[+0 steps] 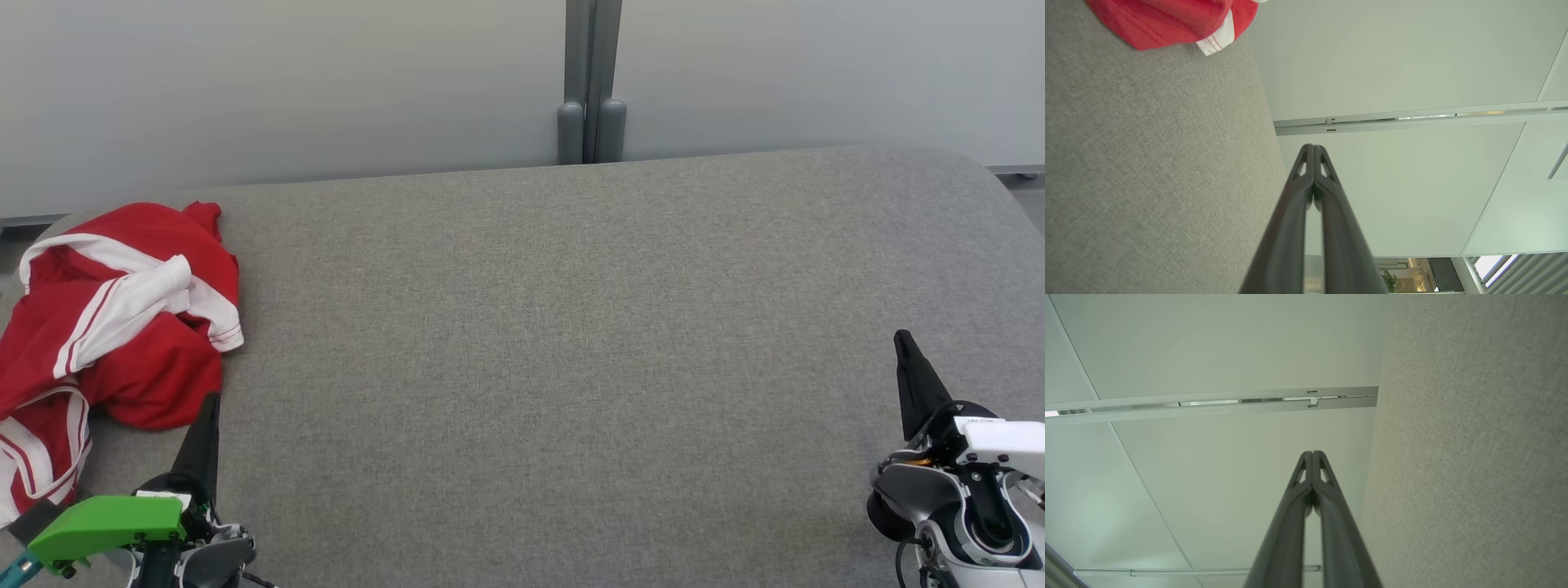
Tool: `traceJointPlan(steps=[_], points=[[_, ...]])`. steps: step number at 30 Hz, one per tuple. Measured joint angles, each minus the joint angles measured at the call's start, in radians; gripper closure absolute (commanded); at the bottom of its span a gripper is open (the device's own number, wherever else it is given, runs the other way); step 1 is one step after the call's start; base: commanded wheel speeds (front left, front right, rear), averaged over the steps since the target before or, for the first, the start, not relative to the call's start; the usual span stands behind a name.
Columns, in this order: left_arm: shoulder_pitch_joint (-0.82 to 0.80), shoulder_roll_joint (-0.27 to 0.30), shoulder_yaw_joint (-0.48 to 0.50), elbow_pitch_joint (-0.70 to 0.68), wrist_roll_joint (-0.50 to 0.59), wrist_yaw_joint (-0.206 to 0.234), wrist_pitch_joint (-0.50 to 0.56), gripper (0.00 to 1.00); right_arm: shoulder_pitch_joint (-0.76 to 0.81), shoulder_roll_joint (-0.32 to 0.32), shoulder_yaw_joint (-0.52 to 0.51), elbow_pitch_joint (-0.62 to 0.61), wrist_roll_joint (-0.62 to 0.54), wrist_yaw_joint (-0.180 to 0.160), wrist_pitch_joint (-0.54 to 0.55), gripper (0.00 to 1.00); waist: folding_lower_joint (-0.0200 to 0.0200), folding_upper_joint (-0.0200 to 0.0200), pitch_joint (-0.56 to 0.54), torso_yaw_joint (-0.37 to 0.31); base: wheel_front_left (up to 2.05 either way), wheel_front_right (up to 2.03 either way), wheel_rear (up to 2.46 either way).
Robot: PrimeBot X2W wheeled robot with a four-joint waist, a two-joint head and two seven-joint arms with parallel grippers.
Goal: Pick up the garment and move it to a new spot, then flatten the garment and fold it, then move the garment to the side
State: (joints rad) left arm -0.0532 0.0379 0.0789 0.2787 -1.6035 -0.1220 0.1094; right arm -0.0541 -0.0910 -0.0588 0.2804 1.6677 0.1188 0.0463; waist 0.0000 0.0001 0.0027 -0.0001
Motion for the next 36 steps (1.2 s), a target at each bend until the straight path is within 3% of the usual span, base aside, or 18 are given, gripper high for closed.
traceJointPlan(steps=[36], points=[[0.0,0.0,0.0,-0.001,0.0,0.0,0.0,1.0,0.0,0.003,-0.004,-0.001,0.0,0.004,0.005,1.0,0.0,0.0,0.0,0.0,0.0,0.0,0.0]])
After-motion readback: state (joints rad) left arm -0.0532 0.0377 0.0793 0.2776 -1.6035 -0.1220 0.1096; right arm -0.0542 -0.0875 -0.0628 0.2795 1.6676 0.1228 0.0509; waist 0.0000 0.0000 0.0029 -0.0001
